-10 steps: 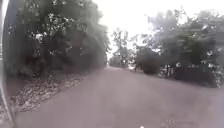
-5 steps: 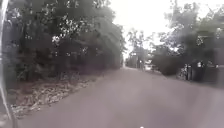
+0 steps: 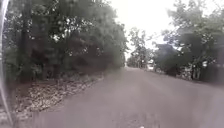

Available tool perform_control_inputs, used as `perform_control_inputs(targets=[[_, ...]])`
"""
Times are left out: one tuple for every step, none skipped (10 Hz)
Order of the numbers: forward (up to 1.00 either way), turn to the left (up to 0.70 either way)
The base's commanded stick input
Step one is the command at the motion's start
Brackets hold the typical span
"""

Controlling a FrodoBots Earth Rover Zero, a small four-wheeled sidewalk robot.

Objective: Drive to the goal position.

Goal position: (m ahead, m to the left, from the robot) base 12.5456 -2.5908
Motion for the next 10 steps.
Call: perform_control_inputs(targets=[[0.70, 0.01], [0.70, 0.01], [0.70, 0.01], [0.70, 0.01], [0.70, 0.01], [0.70, 0.01], [0.70, 0.01], [0.70, 0.01], [0.70, 0.01], [0.70, 0.01]])
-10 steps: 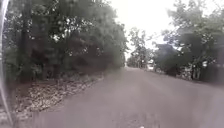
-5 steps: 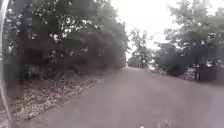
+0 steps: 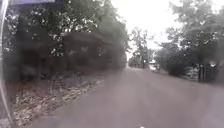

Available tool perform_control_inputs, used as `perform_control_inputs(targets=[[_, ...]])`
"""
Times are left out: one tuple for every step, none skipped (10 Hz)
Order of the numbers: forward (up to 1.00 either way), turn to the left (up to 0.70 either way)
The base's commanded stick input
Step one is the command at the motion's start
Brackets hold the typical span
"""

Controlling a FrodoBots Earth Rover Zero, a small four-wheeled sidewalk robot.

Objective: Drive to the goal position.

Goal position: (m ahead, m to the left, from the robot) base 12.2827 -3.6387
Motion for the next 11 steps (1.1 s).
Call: perform_control_inputs(targets=[[0.70, 0.01], [0.70, 0.01], [0.70, 0.00], [0.70, 0.00], [0.70, -0.01], [0.70, -0.01], [0.70, 0.00], [0.70, 0.01], [0.70, 0.01], [0.70, 0.01], [0.70, 0.01]])
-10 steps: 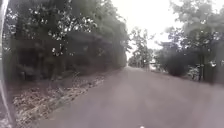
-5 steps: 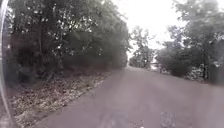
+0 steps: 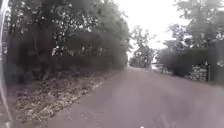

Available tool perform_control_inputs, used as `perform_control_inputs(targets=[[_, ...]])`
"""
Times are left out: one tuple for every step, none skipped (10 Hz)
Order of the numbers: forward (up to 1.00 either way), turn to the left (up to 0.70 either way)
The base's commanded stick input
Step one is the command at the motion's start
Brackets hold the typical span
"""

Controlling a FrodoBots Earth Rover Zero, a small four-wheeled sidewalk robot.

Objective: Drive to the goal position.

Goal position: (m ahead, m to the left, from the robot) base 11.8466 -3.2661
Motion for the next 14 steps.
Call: perform_control_inputs(targets=[[0.70, 0.01], [0.70, 0.01], [0.70, 0.01], [0.70, 0.01], [0.70, 0.01], [0.70, 0.01], [0.70, 0.01], [0.70, 0.01], [0.70, 0.01], [0.70, 0.01], [0.70, 0.01], [0.70, 0.01], [0.70, 0.01], [0.70, 0.01]])
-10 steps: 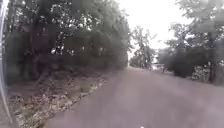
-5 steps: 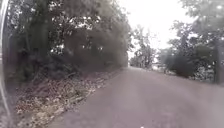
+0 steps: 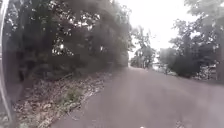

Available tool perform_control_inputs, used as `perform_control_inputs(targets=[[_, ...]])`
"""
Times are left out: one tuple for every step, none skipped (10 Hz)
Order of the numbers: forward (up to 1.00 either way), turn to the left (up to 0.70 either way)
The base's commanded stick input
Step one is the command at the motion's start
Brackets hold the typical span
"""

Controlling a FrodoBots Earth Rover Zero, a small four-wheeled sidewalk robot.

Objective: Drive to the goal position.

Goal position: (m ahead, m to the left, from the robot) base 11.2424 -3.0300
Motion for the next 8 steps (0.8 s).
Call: perform_control_inputs(targets=[[0.70, 0.00], [0.70, -0.05], [0.70, -0.04], [0.70, -0.02], [0.70, 0.00], [0.70, 0.01], [0.70, 0.01], [0.70, 0.01]])
